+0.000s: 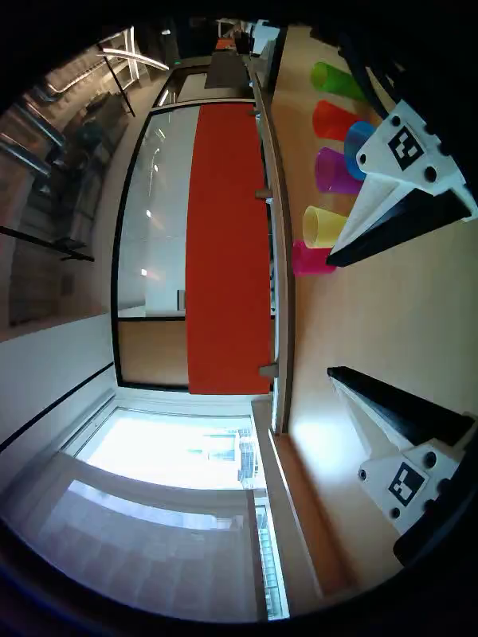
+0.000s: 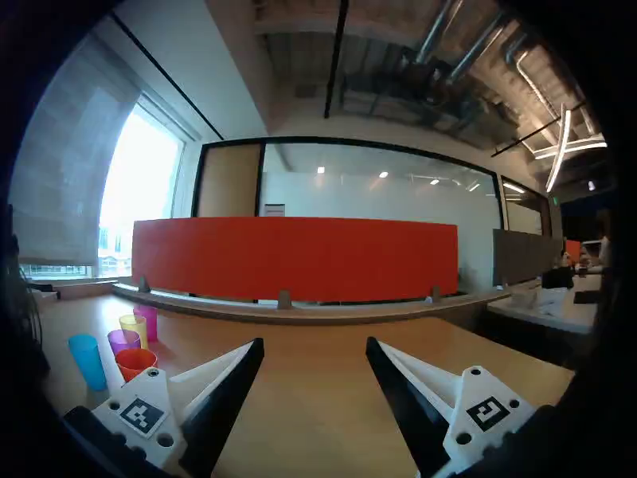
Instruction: Pour water
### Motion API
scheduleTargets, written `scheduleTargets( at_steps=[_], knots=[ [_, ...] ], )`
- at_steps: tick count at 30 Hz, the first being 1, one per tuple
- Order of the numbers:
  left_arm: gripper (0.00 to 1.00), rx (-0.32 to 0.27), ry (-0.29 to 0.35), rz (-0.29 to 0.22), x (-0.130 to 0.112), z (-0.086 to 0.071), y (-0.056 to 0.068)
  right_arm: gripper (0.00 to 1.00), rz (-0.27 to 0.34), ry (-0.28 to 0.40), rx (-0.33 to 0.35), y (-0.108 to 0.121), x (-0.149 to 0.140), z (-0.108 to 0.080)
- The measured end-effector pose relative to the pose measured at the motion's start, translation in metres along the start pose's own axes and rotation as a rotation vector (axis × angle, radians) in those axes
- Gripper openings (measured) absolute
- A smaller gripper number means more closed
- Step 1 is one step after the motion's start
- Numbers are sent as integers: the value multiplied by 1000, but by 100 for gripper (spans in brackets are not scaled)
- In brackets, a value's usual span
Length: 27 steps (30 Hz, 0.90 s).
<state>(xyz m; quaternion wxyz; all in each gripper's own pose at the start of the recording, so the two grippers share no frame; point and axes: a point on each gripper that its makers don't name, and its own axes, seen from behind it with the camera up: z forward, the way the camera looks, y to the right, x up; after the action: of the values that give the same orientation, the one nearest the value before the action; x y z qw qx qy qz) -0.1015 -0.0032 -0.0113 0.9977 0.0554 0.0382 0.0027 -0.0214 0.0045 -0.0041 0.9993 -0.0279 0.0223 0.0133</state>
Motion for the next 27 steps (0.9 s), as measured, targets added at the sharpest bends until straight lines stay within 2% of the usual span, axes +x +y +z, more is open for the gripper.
scheduleTargets(
  at_steps=[27],
  knots=[
    [93, 0, 0, 0, 0, 0, 0, 99, 17, -63, -4, 7, -27, 4]
  ],
)
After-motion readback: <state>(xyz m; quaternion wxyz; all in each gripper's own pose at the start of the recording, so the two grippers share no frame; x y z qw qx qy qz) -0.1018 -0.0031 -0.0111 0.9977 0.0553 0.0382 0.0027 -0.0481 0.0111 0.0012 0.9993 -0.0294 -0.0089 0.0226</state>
